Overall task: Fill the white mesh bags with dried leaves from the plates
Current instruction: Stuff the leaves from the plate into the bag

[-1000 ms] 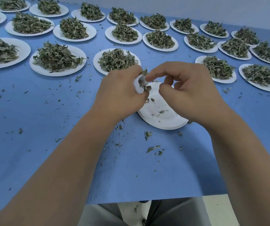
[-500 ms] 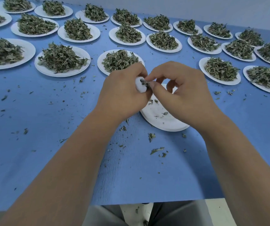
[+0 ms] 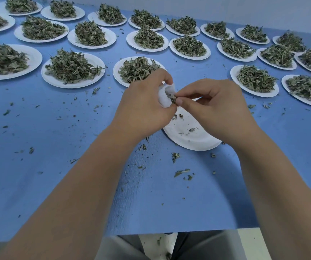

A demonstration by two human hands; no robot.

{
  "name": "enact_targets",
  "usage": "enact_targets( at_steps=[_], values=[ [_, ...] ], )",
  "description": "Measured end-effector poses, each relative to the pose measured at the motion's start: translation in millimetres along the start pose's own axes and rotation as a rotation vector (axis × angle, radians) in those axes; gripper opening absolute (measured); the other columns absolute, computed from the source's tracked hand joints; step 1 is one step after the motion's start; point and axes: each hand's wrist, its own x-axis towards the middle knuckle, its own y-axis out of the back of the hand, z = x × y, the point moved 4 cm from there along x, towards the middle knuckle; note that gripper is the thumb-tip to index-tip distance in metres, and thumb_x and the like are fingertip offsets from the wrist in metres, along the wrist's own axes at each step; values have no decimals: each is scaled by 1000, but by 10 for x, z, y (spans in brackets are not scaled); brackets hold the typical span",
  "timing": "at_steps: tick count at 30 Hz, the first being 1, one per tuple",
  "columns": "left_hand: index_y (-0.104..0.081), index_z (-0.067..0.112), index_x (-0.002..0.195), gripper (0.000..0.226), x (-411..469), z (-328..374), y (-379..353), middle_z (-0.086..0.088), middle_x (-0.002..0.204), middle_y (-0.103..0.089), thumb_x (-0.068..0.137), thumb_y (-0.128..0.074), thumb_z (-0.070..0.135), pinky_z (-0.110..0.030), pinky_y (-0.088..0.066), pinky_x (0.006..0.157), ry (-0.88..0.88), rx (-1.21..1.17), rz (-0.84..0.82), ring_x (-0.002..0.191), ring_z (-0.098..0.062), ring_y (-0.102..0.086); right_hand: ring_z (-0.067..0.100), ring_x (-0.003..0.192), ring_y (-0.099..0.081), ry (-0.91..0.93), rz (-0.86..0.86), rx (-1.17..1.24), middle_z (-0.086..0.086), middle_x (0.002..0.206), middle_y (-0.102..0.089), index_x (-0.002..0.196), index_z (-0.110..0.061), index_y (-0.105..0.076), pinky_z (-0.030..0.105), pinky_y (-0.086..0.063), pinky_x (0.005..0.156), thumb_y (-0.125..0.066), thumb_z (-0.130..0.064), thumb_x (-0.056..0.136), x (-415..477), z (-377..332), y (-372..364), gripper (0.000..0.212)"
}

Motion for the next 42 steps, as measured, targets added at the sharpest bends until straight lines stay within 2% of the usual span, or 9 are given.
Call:
enact_targets(
  at_steps=[5, 15, 18, 22, 25, 32, 35, 38, 42],
  values=[
    [-50, 38, 106, 42, 9, 0, 6, 9, 89, -65, 73, -76, 45, -38, -55, 67, 7, 21, -46, 78, -15, -62, 10, 71, -71, 0, 143, 66, -12, 76, -76, 85, -29, -78, 32, -60, 73, -77, -12, 85, 21, -61, 130, 17],
    [-54, 28, 104, 35, 0, 31, 9, 10, 81, -65, 73, -71, 26, -32, -52, 64, 22, -50, -35, 73, -9, -60, -7, 77, -65, 143, 30, -117, -20, 81, -72, 88, -21, -72, 4, -40, 68, -69, -5, 79, 71, -287, -137, 19],
    [-49, 34, 96, 30, 4, 25, 21, 21, 76, -58, 72, -67, 32, -17, -43, 55, 26, -56, -40, 69, -2, -54, 5, 63, -60, 159, -98, -144, -19, 84, -75, 100, -23, -62, 14, -42, 59, -58, -6, 86, 52, -294, -170, 23],
    [-52, 32, 108, 41, 14, -4, 37, 11, 90, -65, 73, -74, 36, -32, -52, 65, 38, -35, -51, 77, -12, -60, 6, 61, -53, 136, -118, -3, -15, 108, -74, 105, -23, -50, 13, -41, 55, -50, -2, 83, -17, -244, -57, 31],
    [-52, 33, 109, 44, 24, -10, 54, 11, 93, -64, 73, -75, 40, -25, -49, 64, 41, -36, -30, 76, -10, -57, 9, 68, -57, 198, -6, -14, -18, 102, -73, 104, -23, -57, 10, -39, 62, -59, -7, 82, -57, -233, 24, 28],
    [-51, 41, 109, 42, 7, 1, 41, 11, 82, -58, 73, -69, 28, -27, -51, 57, 47, -86, -63, 69, -7, -56, 4, 75, -64, 215, -88, -104, -18, 97, -73, 107, -20, -73, 4, -38, 65, -69, -5, 88, -5, -223, -87, 25],
    [-50, 39, 110, 41, 2, 11, 32, 13, 86, -59, 74, -68, 32, -18, -46, 58, 34, -97, -67, 74, -4, -56, 6, 71, -64, 163, -171, -31, -16, 98, -75, 117, -24, -62, 9, -42, 63, -60, -1, 87, 21, -239, -87, 38],
    [-50, 35, 105, 44, 2, 21, 32, 14, 83, -58, 67, -68, 24, -28, -49, 62, 45, -151, -87, 73, -4, -53, 9, 62, -62, 138, -340, -36, -17, 104, -72, 125, -30, -47, 9, -43, 62, -51, 1, 81, -14, -269, -177, 53],
    [-50, 37, 111, 48, 0, 11, 44, 15, 90, -62, 68, -69, 27, -25, -51, 67, 52, -135, -92, 86, -4, -59, 21, 51, -55, 110, -280, 14, -24, 108, -70, 123, -30, -44, 18, -43, 51, -52, 1, 77, -2, -230, -138, 56]
  ],
)
